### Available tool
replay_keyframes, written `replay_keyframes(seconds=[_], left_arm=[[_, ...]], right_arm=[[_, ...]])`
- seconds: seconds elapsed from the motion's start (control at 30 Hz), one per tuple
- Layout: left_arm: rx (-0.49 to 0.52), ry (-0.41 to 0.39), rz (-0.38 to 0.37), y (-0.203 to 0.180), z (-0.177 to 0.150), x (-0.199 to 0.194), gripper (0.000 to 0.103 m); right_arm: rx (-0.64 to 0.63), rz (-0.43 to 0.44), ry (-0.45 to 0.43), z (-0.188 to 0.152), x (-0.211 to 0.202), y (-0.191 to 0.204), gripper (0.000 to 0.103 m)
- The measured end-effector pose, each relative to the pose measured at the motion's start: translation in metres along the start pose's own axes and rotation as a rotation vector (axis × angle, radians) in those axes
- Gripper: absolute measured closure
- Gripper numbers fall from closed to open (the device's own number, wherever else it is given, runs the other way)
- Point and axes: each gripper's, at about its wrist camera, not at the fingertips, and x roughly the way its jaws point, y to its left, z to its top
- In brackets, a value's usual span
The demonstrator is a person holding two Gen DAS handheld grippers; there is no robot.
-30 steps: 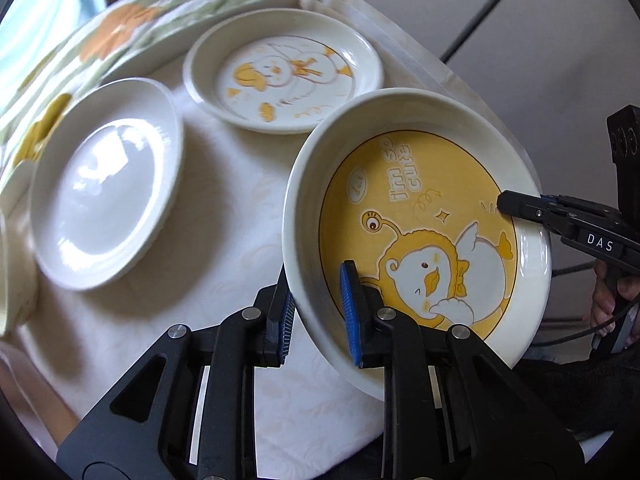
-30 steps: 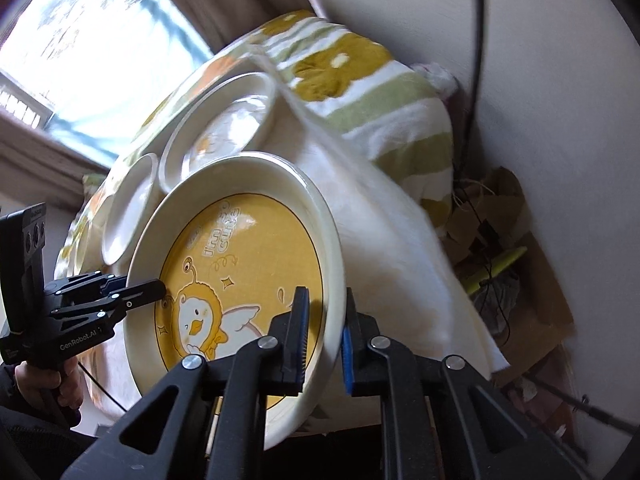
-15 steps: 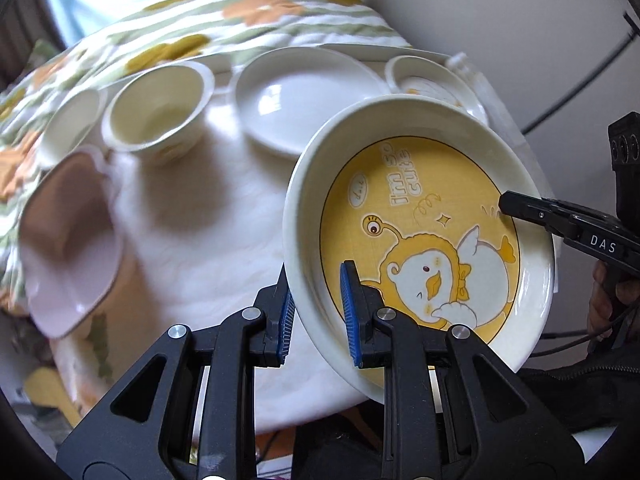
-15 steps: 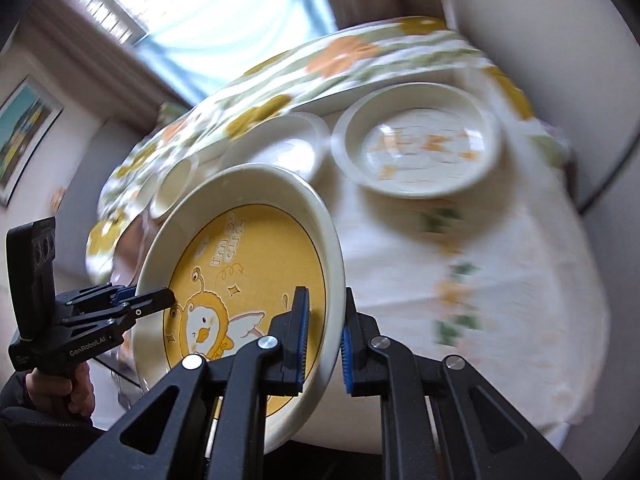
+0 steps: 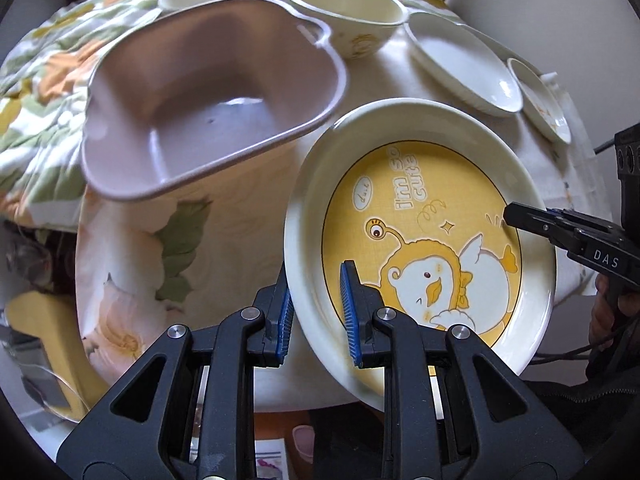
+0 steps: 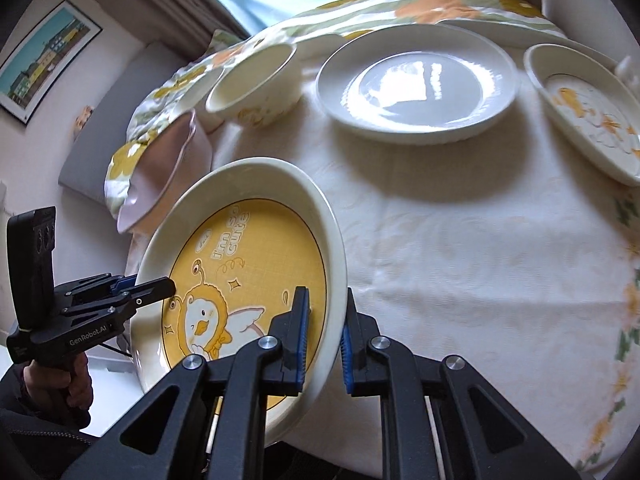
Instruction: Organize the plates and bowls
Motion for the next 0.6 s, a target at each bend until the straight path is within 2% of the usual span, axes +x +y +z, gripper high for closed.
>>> replay_keyframes(seconds=[0.17,0.37,0.6], left_arm=[[-0.013,-0.049,0.012,0.01,-0.001,0.005,0.085],[-0.017,-0.074,0.008,0.01,-0.005,0.006,0.085],[-0.001,-0.077,0.035,0.008,-0.008,0.006,0.084]], right_arm=[[-0.006,0.015,-0.024,0.003,0.017,0.006,0.09],[-0.027,0.004,-0.032,-0.005,0.009,0.0,0.09],[-0.05,-0.051,-0.016,-0.003,0.012,0.009,0.09]])
